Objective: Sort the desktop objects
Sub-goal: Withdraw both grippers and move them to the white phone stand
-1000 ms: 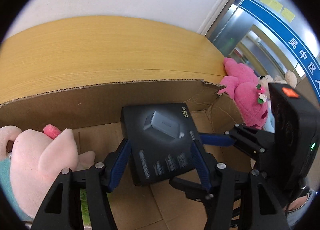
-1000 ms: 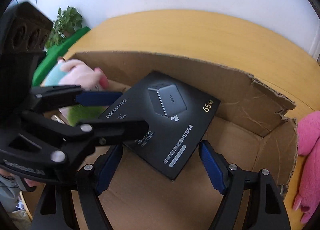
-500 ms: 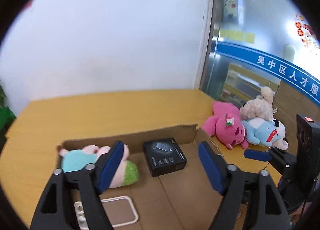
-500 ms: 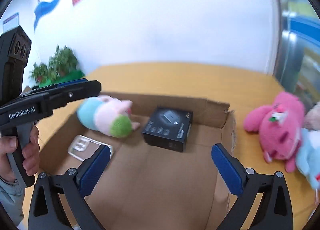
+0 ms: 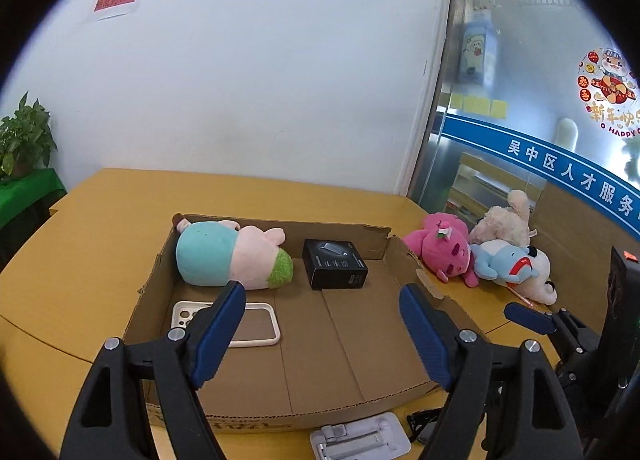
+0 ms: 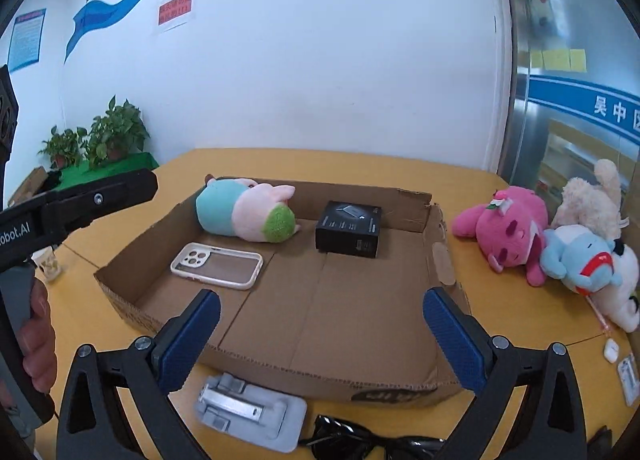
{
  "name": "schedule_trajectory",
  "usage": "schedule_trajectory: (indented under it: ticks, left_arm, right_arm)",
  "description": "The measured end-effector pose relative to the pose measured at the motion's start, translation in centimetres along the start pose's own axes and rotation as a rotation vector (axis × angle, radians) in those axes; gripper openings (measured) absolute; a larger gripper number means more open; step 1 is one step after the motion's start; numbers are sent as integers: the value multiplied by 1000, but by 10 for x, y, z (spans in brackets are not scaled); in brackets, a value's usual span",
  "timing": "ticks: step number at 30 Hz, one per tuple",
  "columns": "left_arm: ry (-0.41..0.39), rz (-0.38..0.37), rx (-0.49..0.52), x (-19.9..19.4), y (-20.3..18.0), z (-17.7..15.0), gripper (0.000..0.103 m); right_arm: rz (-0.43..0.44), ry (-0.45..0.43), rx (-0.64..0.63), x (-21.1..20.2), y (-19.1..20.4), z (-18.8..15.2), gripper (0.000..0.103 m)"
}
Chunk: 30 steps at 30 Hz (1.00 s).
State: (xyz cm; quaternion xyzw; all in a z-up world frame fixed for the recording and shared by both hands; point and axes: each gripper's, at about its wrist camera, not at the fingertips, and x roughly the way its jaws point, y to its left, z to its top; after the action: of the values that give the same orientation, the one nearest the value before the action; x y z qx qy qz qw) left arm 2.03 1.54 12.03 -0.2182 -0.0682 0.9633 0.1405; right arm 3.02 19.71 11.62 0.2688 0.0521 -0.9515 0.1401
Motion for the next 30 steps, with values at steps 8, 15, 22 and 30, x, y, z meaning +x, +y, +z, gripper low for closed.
schedule_trajectory:
  ticks: [8, 15, 22, 30]
  left_arm:
    - [-19, 101, 32, -21, 5, -19, 79]
    - [15, 125, 91, -25, 4, -30, 79]
    - [34, 107, 83, -19, 6, -36, 79]
    - [41, 106, 63, -18, 14, -38, 79]
  right_arm:
    - [-54, 11, -8, -8, 15, -10, 103]
    - [-36, 12, 16, -7, 17, -15, 103]
    - [-38, 43, 8, -3, 14, -21, 103]
    - [-19, 62, 28, 7, 9, -25, 103]
